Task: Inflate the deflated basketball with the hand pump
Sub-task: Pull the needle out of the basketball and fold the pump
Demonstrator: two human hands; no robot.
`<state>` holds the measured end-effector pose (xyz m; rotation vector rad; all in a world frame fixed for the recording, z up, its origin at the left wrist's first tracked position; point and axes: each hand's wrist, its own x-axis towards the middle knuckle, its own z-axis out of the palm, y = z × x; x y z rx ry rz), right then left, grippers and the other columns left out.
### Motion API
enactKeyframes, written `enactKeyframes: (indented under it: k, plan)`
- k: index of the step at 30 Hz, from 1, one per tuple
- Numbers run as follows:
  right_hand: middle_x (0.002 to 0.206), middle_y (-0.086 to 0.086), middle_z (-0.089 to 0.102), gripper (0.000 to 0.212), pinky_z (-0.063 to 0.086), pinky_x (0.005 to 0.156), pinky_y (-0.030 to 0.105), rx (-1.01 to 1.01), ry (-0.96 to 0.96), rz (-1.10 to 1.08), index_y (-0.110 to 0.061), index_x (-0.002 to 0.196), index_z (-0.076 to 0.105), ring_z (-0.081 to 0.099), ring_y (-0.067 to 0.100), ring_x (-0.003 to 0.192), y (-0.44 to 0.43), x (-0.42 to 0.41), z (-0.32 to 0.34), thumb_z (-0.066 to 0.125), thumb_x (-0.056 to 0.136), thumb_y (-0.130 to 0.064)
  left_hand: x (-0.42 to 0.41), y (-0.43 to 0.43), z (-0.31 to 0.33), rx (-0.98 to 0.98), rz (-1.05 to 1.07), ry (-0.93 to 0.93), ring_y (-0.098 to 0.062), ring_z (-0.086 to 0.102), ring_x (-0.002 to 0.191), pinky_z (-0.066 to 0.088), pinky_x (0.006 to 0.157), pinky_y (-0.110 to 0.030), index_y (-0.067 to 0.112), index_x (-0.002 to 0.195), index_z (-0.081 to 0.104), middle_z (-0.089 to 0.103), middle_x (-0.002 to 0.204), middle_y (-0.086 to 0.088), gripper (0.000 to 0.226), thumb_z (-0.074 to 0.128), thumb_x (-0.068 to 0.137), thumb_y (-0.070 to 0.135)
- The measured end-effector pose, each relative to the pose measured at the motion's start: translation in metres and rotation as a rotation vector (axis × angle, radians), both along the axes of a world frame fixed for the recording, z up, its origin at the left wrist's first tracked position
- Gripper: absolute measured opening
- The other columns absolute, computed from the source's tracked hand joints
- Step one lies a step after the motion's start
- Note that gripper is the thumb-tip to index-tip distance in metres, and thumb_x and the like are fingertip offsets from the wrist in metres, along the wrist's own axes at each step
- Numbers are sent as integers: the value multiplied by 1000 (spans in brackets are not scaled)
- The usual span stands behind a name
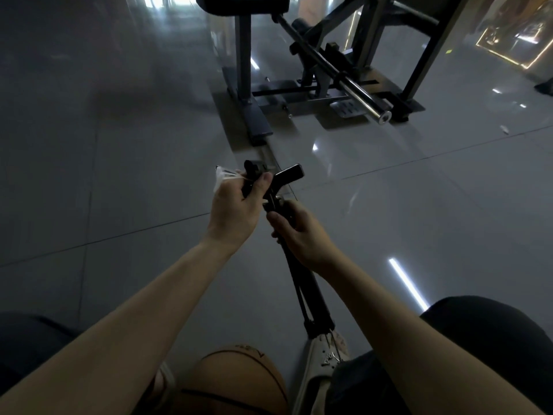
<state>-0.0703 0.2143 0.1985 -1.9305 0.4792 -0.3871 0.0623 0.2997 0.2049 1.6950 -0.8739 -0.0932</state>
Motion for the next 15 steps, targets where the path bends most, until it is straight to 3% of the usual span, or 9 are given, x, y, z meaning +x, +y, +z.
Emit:
enactKeyframes:
  k: [3,5,8,11,15]
  plan:
    - [88,2,62,27,55,73,51,-68,-12,-47,-12,112,55,65,20,77,-3,-1,3,53,97,-34,-1,0,8,55,-119,1,-17,66,90,54,76,-30,33,80,70,65,91,-3,14,73,86,46]
    - [90,3,64,29,54,73,50,-121,-1,-73,-14,113,56,65,18,78,-5,-3,9,52,96,-37,-1,-2,15,97,-134,-44,-10,66,93,53,80,-19,30,87,70,65,100,-4,18,82,78,40]
    - [98,0,67,28,56,77,46,-173,-12,-101,-15,116,58,67,13,84,-9,-6,24,56,96,-35,1,-8,29,55,-135,0,-11,69,91,58,81,-33,20,90,72,70,95,1,26,84,76,38]
    - [103,-2,67,31,56,84,40,-180,40,-105,-15,119,59,66,9,92,-18,-14,45,63,93,-32,-5,-18,45,33,-159,-51,-19,65,94,56,81,-39,27,90,71,65,92,4,24,83,73,40]
    - [123,-1,64,56,55,91,37,-257,317,-156,-19,132,50,63,16,107,-36,-28,56,74,83,-35,-21,-32,67,47,-197,-203,-10,47,93,38,79,-10,22,82,70,55,86,13,16,84,78,29]
